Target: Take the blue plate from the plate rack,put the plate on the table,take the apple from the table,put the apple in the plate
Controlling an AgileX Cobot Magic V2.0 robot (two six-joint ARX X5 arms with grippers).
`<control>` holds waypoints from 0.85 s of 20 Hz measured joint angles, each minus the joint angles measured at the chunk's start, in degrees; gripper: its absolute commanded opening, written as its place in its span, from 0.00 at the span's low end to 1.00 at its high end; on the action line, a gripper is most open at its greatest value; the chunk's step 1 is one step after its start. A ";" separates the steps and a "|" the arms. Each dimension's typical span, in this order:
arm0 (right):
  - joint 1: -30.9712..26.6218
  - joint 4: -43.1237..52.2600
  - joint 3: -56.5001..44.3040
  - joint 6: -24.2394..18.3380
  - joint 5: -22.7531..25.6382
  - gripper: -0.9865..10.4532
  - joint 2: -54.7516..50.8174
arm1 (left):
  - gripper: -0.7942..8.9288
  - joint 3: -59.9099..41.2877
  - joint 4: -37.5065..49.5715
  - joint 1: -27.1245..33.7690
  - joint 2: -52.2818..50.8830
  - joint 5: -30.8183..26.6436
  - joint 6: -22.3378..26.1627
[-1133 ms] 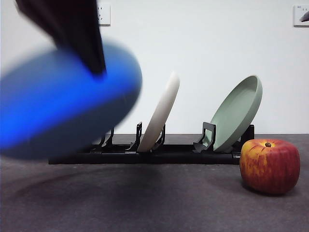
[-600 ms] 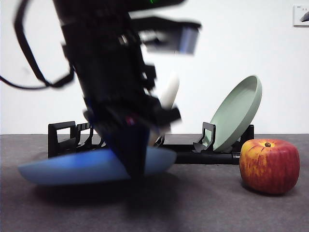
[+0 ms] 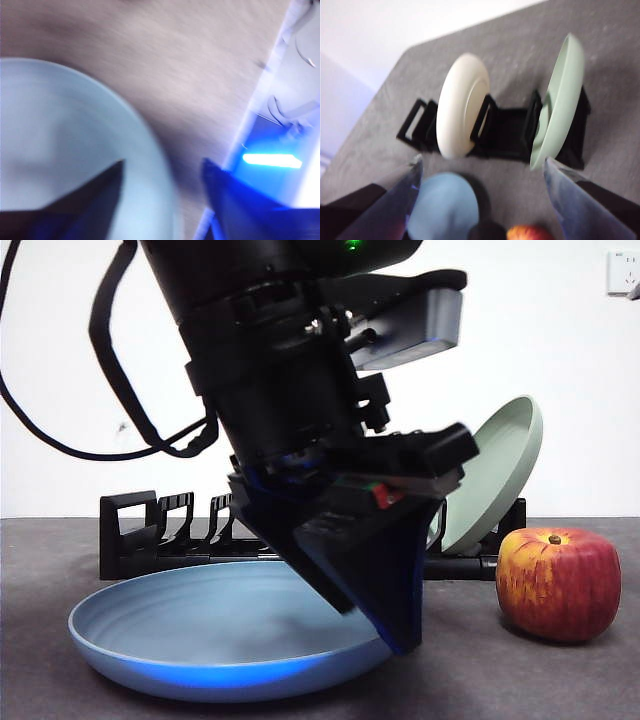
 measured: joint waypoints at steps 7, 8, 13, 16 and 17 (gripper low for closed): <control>7.32 -6.34 0.00 -5.51 2.84 0.45 0.00 | 0.59 0.13 3.37 1.81 -11.10 -6.49 -0.39; 8.68 -6.67 0.00 -6.16 4.52 0.45 0.00 | 0.59 0.55 3.37 2.60 -13.73 -6.71 -0.42; 17.40 -7.63 0.00 -8.26 15.91 0.59 0.17 | 0.59 4.90 2.40 9.29 -27.50 -8.26 -0.83; 22.36 -8.00 0.02 -8.50 21.73 0.59 2.38 | 0.59 9.62 0.22 14.01 -35.93 -8.24 -0.83; 24.04 -8.68 0.02 -8.50 23.65 0.59 3.82 | 0.59 11.89 -1.31 15.93 -38.25 -8.26 -0.83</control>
